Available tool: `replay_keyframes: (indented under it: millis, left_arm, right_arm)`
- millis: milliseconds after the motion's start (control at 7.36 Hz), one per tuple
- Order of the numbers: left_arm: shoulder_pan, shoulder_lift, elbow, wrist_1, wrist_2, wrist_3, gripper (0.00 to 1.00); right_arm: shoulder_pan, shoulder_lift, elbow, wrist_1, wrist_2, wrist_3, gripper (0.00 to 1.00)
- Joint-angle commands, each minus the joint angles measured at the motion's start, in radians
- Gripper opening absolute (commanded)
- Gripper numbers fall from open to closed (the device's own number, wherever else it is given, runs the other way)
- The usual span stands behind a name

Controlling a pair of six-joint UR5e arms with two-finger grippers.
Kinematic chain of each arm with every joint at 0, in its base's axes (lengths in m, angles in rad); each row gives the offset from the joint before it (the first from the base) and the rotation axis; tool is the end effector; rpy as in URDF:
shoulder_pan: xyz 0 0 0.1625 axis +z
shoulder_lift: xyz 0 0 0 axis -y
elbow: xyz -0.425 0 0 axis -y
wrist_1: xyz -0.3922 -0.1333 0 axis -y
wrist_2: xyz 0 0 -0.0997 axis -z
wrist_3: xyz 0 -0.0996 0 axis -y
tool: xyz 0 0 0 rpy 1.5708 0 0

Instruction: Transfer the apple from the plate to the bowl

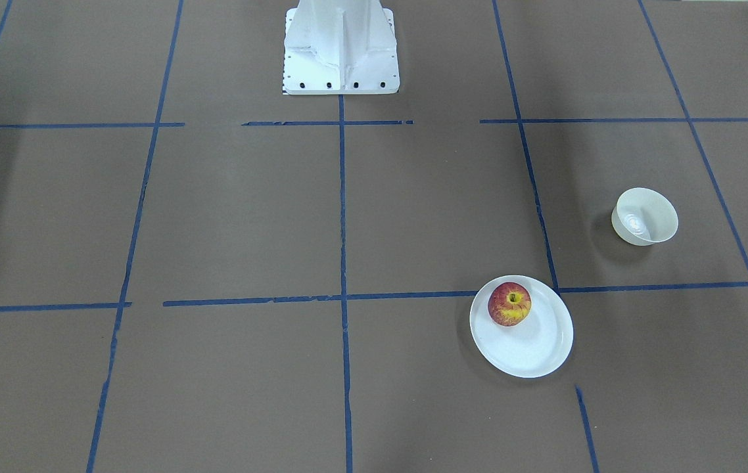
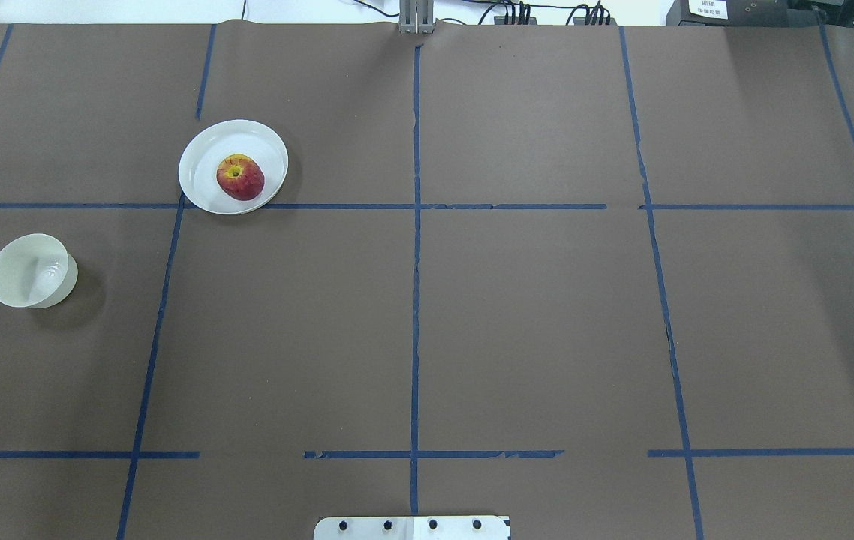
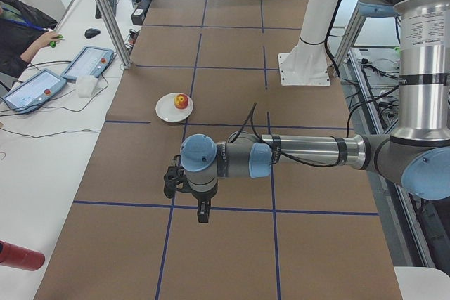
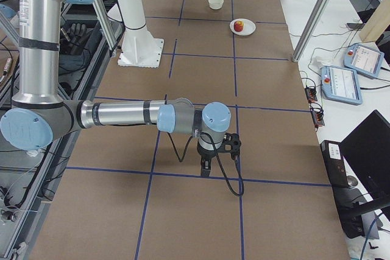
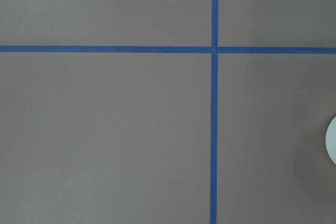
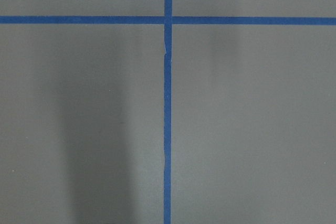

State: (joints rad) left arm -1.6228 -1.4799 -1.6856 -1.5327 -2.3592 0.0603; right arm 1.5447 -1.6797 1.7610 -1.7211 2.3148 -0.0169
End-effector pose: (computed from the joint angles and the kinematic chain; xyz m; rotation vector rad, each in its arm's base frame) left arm -0.0861 -0.4483 0.6480 0.0308 0.7879 0.0023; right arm 0.0544 -0.4407 0.6331 -0.0692 -0.7434 -0.0153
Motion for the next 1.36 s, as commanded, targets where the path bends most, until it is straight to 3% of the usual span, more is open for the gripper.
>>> replay_keyframes:
  millis: [0,408,680,951,1223]
  left_arm:
    - [0.001,-0.006,-0.011,-0.004,-0.002,0.0,1.0]
    - [0.009,-0.046,-0.138,-0.003,-0.003,-0.014,1.0]
    - [0.052,-0.054,-0.144,-0.061,-0.058,-0.04,1.0]
    - [0.221,-0.141,-0.158,-0.151,-0.068,-0.341,1.0]
    - [0.425,-0.273,-0.151,-0.147,-0.045,-0.628,1.0]
  right_arm:
    - [0.0,0.0,0.0,0.0,0.0,0.0,1.0]
    - [0.0,0.0,-0.001,0.0,0.0,0.0,1.0]
    - [0.0,0.0,0.0,0.0,0.0,0.0,1.0]
    - [0.0,0.0,0.0,0.0,0.0,0.0,1.0]
    - [0.0,0.0,0.0,0.0,0.0,0.0,1.0]
